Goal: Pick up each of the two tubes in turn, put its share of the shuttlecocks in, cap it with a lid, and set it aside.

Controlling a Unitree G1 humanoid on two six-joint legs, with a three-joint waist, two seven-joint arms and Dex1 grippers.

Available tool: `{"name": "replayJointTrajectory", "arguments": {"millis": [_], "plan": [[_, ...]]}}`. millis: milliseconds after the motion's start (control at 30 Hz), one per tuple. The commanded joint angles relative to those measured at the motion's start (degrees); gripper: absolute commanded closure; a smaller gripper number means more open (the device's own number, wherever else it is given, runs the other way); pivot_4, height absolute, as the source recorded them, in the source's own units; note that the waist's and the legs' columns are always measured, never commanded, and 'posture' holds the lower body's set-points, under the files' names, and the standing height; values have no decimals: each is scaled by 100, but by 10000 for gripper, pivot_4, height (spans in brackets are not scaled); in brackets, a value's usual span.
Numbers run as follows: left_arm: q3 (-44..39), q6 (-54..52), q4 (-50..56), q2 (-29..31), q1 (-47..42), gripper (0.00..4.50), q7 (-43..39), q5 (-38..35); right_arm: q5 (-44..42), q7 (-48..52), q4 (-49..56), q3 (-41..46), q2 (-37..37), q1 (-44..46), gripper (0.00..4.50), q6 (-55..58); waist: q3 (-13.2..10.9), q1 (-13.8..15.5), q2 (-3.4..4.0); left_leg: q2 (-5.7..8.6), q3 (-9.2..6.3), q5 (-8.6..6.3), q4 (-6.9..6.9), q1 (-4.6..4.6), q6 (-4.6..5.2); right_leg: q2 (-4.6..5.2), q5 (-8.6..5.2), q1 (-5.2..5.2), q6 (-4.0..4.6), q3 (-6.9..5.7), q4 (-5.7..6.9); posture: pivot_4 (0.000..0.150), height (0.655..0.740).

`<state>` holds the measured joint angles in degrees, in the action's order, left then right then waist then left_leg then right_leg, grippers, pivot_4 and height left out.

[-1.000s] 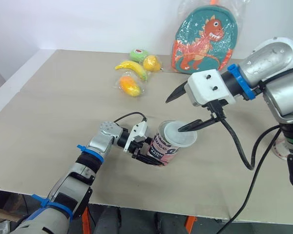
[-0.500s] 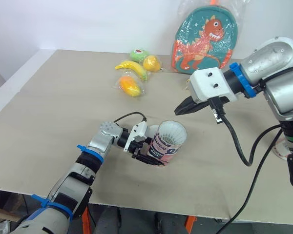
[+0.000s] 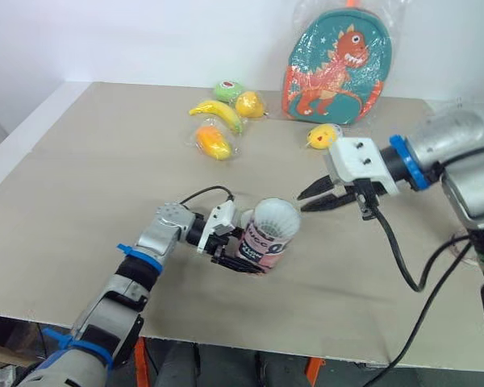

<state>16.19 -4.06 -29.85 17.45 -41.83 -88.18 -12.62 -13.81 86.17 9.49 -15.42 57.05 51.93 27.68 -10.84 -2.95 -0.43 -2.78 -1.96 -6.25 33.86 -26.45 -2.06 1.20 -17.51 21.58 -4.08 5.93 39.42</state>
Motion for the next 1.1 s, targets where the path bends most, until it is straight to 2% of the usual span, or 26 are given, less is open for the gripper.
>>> {"name": "replayJointTrajectory", "arguments": {"millis": [33, 100, 300, 500, 733, 967, 1067, 1100], "plan": [[-391, -472, 677, 524, 325, 15368, 47, -295, -174, -496, 240, 420, -123, -249, 16107, 347, 0, -11, -1, -3, 0, 0, 0, 1, 0, -3, 0, 0, 0, 1, 0, 1500, 7400], [-574, -733, 1044, 769, 493, 15368, 115, -475, -124, -710, -21, 408, -327, -232, 5782, 402, 0, -9, -1, -8, 0, 0, 2, 1, 0, -5, 3, -1, 5, 0, 0, 1500, 7400], [-1146, -1474, 2031, 1324, 1019, 15368, 464, -1035, 240, -1246, -1332, 24, -1349, 424, 5782, 466, -3, 3, -4, -12, 8, 4, 13, 1, -6, -1, 9, -2, -5, -1, 0, 1500, 7400], [-1462, -1633, 2397, 1393, 1481, 15368, 930, -1258, 692, -1350, -2199, -528, -2127, 880, 5782, 373, -4, 39, -6, -12, 5, 4, 9, -3, -6, -2, 10, 0, 5, -6, -1, 1500, 7400], [-1439, -1352, 2439, 1334, 1902, 15368, 1193, -1192, 1399, -1157, -3023, -1177, -2280, 912, 5782, -287, -6, 47, -9, -7, 0, 3, 6, -17, -8, 0, 10, 10, 5, -11, -2, 1500, 7400], [-1447, -984, 1973, 1424, 1785, 15368, 1167, -1018, 2058, -1243, -3750, -1442, -2372, 782, 5782, -862, -5, 36, -9, -8, 2, 5, 8, -16, -10, 0, 13, 15, 7, -11, -2, 1500, 7400], [-1492, -884, 1790, 1436, 1671, 15368, 1165, -1001, 2081, -1192, -3841, -1388, -2385, 746, 14059, -872, -5, 38, -10, -9, 0, 5, 8, -16, -10, -1, 13, 11, 7, -15, -2, 1500, 7400], [-1498, -856, 1742, 1439, 1645, 15368, 1162, -996, 2097, -1179, -3853, -1384, -2380, 732, 18891, -890, -5, 38, -10, -9, 0, 5, 9, -16, -10, 0, 13, 11, 7, -14, -2, 1500, 7400]]}}
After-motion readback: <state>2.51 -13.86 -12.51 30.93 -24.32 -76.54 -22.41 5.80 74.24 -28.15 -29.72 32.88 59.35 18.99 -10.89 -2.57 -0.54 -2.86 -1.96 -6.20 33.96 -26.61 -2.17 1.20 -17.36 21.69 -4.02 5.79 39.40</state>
